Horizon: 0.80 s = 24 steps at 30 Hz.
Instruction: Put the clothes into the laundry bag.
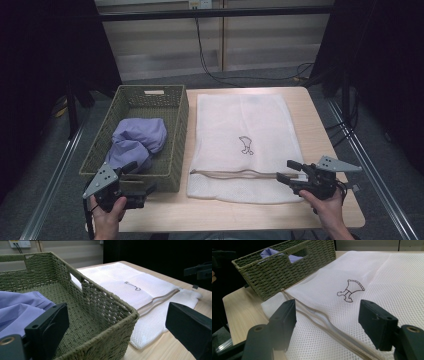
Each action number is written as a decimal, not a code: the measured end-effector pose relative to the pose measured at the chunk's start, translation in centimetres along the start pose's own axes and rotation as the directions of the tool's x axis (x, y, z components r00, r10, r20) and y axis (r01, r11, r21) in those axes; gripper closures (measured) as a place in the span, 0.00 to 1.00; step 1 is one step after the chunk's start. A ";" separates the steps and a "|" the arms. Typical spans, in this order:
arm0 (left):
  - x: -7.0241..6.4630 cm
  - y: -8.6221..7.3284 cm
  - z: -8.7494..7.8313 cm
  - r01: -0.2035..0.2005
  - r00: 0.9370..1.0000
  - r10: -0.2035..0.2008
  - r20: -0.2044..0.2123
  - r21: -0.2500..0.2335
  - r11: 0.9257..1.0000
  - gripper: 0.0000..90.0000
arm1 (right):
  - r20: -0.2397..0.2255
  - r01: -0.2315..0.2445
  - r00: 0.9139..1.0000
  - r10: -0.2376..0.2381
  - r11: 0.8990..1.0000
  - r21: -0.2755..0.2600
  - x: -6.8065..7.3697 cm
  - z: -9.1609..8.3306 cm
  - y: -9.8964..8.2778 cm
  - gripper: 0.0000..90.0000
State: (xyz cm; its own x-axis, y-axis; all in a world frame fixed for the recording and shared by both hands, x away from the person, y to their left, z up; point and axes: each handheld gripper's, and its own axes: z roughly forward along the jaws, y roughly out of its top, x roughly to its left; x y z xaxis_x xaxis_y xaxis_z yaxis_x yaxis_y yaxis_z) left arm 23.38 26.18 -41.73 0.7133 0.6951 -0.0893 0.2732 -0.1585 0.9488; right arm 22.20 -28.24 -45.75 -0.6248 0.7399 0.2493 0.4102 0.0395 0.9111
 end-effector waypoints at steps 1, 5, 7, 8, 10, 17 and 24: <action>-0.1 0.0 0.1 0.004 1.000 -0.004 -0.009 0.004 1.000 0.05 | 0.001 -0.001 1.000 0.001 1.000 0.003 -0.1 0.0 0.0 0.34; 0.0 -0.4 0.7 0.047 0.999 -0.047 0.017 0.025 0.999 0.06 | -0.008 -0.012 1.000 0.012 1.000 0.018 -0.2 0.2 0.1 0.37; 0.0 -0.5 1.0 0.068 0.997 -0.069 0.023 0.035 0.997 0.07 | -0.013 -0.013 1.000 0.013 0.999 0.035 -0.1 0.4 0.2 0.38; -0.1 -0.5 1.0 0.052 0.998 -0.052 0.017 0.033 0.998 0.07 | -0.018 -0.021 1.000 0.022 0.999 0.039 -0.1 0.5 0.2 0.38; -0.1 -0.4 0.9 0.046 0.999 -0.046 0.018 0.033 0.998 0.07 | -0.031 -0.027 0.999 0.029 0.999 0.047 -0.2 0.7 0.3 0.39; -0.3 -0.2 0.5 0.027 0.999 -0.027 0.018 0.018 0.999 0.07 | -0.070 -0.009 0.997 0.015 0.997 0.082 0.2 1.1 0.2 0.43; -1.0 -0.1 0.1 -0.006 1.000 0.006 0.020 0.020 1.000 0.07 | -0.083 -0.008 0.996 0.013 0.998 0.065 1.0 1.1 0.7 0.45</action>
State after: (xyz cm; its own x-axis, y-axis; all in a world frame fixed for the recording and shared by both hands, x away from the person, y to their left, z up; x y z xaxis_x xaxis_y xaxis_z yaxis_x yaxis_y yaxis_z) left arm 22.69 25.37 -41.81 0.7275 0.6802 -0.0895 0.2813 -0.1767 0.9432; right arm 22.57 -26.73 -45.21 -0.6727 0.6817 0.2876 0.4575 0.0778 0.8858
